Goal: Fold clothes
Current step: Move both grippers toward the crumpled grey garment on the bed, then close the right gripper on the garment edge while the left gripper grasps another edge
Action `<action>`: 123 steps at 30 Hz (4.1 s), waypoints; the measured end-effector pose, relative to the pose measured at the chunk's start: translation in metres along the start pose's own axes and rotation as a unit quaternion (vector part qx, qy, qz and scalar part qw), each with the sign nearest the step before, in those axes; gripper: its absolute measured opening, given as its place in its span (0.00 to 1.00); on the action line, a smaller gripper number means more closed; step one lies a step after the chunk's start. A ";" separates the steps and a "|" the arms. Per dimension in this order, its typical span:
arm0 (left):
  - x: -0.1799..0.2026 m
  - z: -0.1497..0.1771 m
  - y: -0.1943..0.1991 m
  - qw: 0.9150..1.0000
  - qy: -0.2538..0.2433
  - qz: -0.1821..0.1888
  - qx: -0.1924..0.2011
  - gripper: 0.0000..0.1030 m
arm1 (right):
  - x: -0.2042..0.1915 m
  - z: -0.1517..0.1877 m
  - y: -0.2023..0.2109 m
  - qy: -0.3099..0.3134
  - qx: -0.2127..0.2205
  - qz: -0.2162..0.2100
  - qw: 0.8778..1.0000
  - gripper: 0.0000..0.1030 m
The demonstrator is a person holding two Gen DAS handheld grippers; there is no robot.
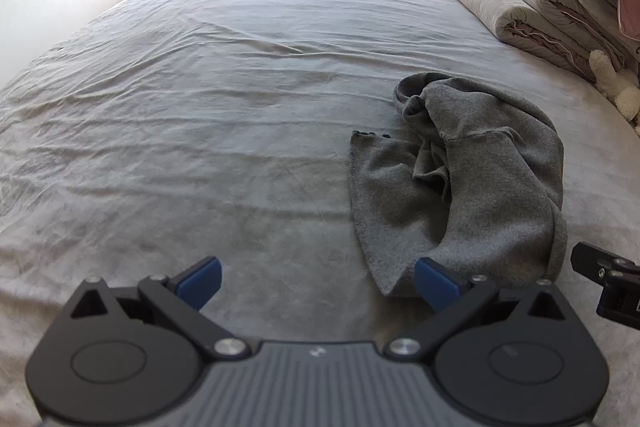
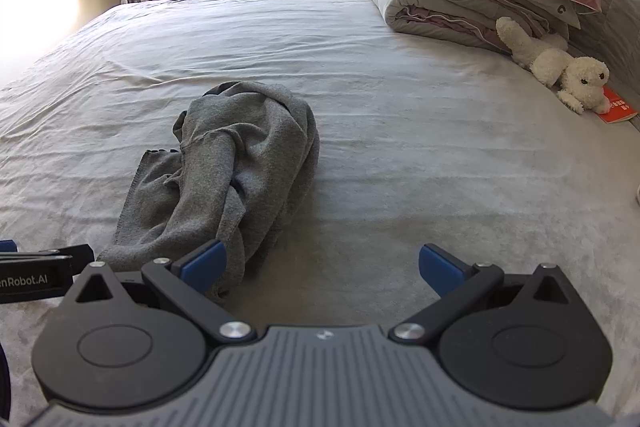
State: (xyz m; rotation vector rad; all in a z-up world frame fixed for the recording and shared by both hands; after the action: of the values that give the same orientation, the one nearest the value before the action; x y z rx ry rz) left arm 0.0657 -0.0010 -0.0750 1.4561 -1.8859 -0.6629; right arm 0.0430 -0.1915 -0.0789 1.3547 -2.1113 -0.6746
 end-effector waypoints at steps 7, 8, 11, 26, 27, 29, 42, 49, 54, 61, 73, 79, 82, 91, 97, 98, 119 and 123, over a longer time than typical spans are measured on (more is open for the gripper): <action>-0.001 -0.001 0.003 1.000 -0.002 -0.001 -0.006 1.00 | 0.000 -0.001 0.002 0.000 0.000 -0.006 1.000 1.00; 0.000 -0.001 0.003 1.000 -0.003 -0.002 -0.005 1.00 | 0.002 0.000 0.001 0.000 0.001 -0.006 1.000 1.00; 0.001 -0.001 0.003 1.000 -0.003 -0.002 -0.004 1.00 | 0.002 0.003 -0.004 0.003 0.004 -0.008 1.000 1.00; 0.001 0.002 0.002 1.000 -0.008 -0.003 -0.012 1.00 | 0.001 0.007 -0.007 0.005 -0.009 -0.006 1.000 1.00; 0.001 0.002 0.002 1.000 -0.008 -0.003 -0.012 1.00 | 0.001 0.006 -0.006 0.005 -0.010 -0.005 1.000 1.00; 0.001 0.002 0.001 1.000 -0.010 -0.005 -0.014 1.00 | 0.000 0.005 -0.006 0.005 -0.012 -0.005 1.000 1.00; 0.000 0.004 -0.002 0.999 -0.018 -0.011 -0.024 1.00 | -0.002 0.004 -0.007 0.005 -0.016 -0.005 1.000 1.00; -0.010 0.000 -0.014 0.999 -0.015 -0.016 -0.037 1.00 | -0.010 -0.001 -0.011 0.003 -0.012 -0.020 1.000 1.00; -0.018 -0.004 -0.024 0.999 -0.009 -0.019 -0.046 1.00 | -0.023 -0.007 -0.022 0.011 -0.016 -0.044 0.999 1.00; -0.016 0.000 -0.046 0.998 -0.006 -0.004 -0.065 1.00 | -0.030 0.000 -0.048 -0.005 -0.062 -0.064 0.996 1.00; -0.016 0.013 -0.054 0.998 -0.042 0.010 -0.056 1.00 | -0.032 0.023 -0.063 0.033 -0.087 -0.084 0.992 1.00; -0.016 0.012 -0.052 0.998 -0.049 0.012 -0.034 1.00 | -0.030 0.028 -0.057 0.059 -0.066 -0.085 0.992 1.00; -0.017 0.010 -0.050 0.998 -0.043 0.015 -0.034 1.00 | -0.025 0.023 -0.053 0.048 -0.058 -0.092 0.993 1.00; -0.021 -0.006 -0.038 0.999 -0.012 0.036 -0.030 1.00 | -0.021 -0.014 -0.028 0.007 0.003 -0.132 0.991 0.89; -0.015 -0.012 -0.034 0.998 -0.010 0.054 -0.029 1.00 | -0.035 -0.017 -0.034 -0.016 -0.016 -0.153 0.988 0.55; -0.014 -0.012 -0.034 0.998 -0.008 0.057 -0.029 1.00 | -0.037 -0.016 -0.034 -0.017 -0.019 -0.160 0.987 0.45; 0.008 -0.029 -0.021 0.983 0.055 0.173 0.020 0.89 | -0.007 -0.010 0.012 -0.041 -0.037 -0.234 0.971 0.12; 0.029 -0.036 -0.021 0.968 0.081 0.236 0.036 0.88 | -0.010 -0.001 0.022 -0.021 -0.041 -0.252 0.967 0.12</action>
State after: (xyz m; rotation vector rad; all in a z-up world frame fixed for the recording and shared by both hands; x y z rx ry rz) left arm 0.1016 -0.0346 -0.0614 1.0060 -2.0363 -0.2428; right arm 0.0326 -0.1743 -0.0657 1.8616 -1.7486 -0.9847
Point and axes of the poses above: each gripper's, at about its wrist camera, not at the fingertips, and y roughly against the way its jaws point, x to its right, z to its underside, the point moved 10 cm from there along -y, roughly the way its jaws point, and after that the axes turned 14 degrees about z, right-handed, at the moved point
